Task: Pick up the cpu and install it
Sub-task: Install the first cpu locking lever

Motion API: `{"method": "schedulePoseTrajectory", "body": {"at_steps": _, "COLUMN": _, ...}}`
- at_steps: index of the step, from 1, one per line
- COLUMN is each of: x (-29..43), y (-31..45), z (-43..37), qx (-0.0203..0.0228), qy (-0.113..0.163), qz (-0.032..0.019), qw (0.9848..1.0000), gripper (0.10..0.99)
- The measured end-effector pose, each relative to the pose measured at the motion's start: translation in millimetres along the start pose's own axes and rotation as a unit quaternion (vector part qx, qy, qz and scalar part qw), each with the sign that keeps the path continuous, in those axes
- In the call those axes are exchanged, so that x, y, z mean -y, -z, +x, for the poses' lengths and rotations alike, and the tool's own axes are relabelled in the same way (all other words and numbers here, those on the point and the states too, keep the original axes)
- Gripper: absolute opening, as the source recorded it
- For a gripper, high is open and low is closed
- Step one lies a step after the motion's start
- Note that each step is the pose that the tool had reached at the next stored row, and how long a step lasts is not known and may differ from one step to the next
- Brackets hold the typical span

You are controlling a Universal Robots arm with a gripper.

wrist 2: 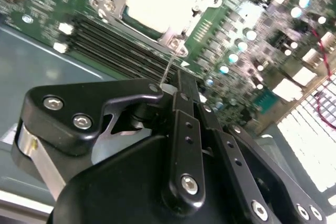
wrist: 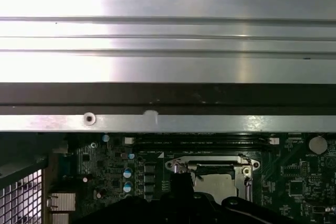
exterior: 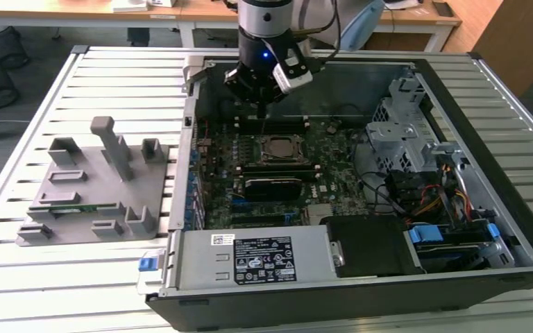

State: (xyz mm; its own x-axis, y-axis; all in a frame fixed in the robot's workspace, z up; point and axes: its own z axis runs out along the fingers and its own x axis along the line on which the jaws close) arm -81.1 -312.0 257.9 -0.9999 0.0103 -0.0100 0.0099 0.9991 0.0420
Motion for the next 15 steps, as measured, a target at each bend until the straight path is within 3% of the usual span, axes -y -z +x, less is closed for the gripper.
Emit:
{"method": "schedulePoseTrajectory", "body": {"at_steps": 4, "x": -0.1, "y": -1.2, "z": -13.7, "qx": -0.0001, "qy": 0.002, "qz": -0.0001, "qw": 1.0000, "gripper": 0.106}}
{"method": "schedulePoseTrajectory", "body": {"at_steps": 6, "x": 0.0, "y": -1.9, "z": -16.2, "qx": 0.0000, "qy": 0.002, "qz": -0.0010, "qw": 1.0000, "gripper": 0.106}}
{"method": "schedulePoseTrajectory", "body": {"at_steps": 7, "x": 0.6, "y": -2.2, "z": -16.2, "qx": -0.0002, "qy": 0.002, "qz": -0.0042, "qw": 1.0000, "gripper": 0.106}}
{"method": "schedulePoseTrajectory", "body": {"at_steps": 8, "x": 2.3, "y": -2.6, "z": -16.2, "qx": -0.0002, "qy": 0.002, "qz": -0.0158, "qw": 0.9999, "gripper": 0.106}}
{"method": "schedulePoseTrajectory", "body": {"at_steps": 9, "x": 3.1, "y": -2.9, "z": -16.2, "qx": -0.0001, "qy": 0.002, "qz": -0.0212, "qw": 0.9998, "gripper": 0.106}}
{"method": "schedulePoseTrajectory", "body": {"at_steps": 10, "x": 3.1, "y": -3.4, "z": -16.3, "qx": 0.0002, "qy": 0.002, "qz": -0.0226, "qw": 0.9997, "gripper": 0.106}}
{"method": "schedulePoseTrajectory", "body": {"at_steps": 15, "x": 2.3, "y": -9.2, "z": -17.9, "qx": 0.0001, "qy": 0.004, "qz": -0.0214, "qw": 0.9998, "gripper": 0.106}}
